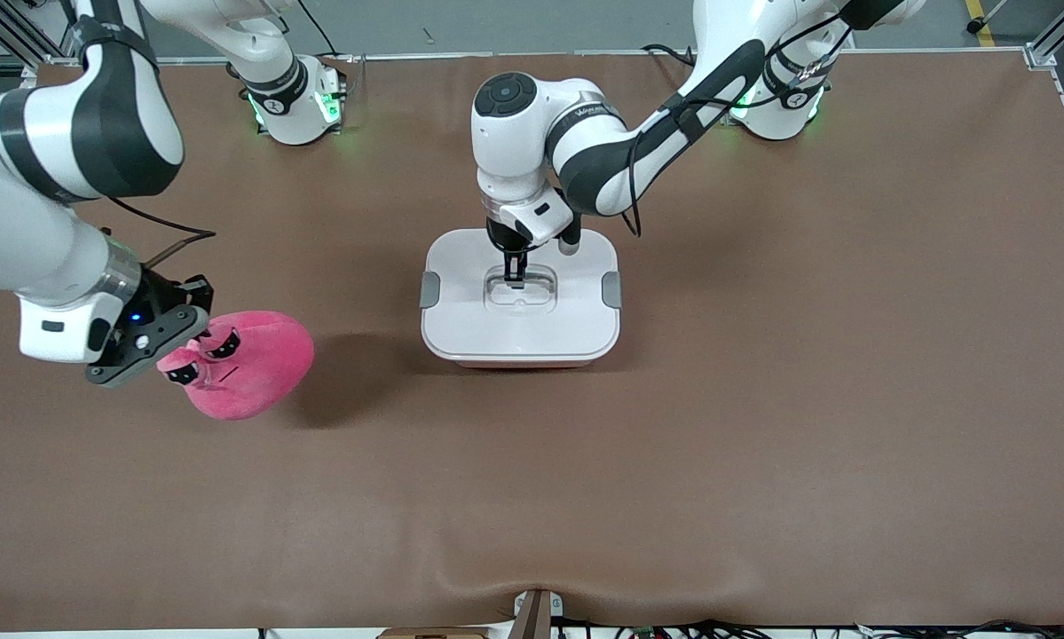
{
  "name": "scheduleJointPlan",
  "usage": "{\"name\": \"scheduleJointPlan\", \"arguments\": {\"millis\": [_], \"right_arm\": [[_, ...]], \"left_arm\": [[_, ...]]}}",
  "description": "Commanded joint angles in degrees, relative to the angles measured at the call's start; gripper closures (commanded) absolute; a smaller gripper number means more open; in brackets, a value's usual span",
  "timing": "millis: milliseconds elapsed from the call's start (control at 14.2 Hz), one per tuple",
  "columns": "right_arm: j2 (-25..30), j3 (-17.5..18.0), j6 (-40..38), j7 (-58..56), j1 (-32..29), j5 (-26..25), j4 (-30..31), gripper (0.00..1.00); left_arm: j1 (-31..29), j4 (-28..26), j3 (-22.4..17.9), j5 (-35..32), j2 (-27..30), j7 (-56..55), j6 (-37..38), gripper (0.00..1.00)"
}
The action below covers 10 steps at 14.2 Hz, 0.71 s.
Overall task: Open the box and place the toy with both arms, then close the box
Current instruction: 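Lift the lid with the left gripper while the right gripper carries the plush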
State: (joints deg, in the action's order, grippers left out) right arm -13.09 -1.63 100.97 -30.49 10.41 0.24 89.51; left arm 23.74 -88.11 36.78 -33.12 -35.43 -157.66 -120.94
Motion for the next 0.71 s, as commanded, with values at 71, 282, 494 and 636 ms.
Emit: {"name": "scheduleJointPlan", "arguments": {"millis": [71,282,494,636], "right_arm": [[0.3,-0.4,-0.7,-0.5,2.5,0.8,-0.7,1.00],[0.3,-0.3,-0.7,-0.7,4.7,1.1,-0.9,1.00],[0.4,-0.1,-0.5,-1.2,7.9,1.3,-1.4,1.00],[0.5,0.0,-0.2,-1.3,9.8,2.6,-1.5,1.00]], "left_arm": [[1.0,1.6,-0.2,-2.8,-1.3,-7.8,-0.1,0.83],[1.0,1.6,-0.1,-2.7,-1.1,-7.7,-0.1,1.00],[0.7,1.6,-0.1,-2.7,-0.8,-7.1,0.0,1.00],[0.6,1.6,-0.1,-2.8,-0.3,-7.0,0.0,1.00]]}}
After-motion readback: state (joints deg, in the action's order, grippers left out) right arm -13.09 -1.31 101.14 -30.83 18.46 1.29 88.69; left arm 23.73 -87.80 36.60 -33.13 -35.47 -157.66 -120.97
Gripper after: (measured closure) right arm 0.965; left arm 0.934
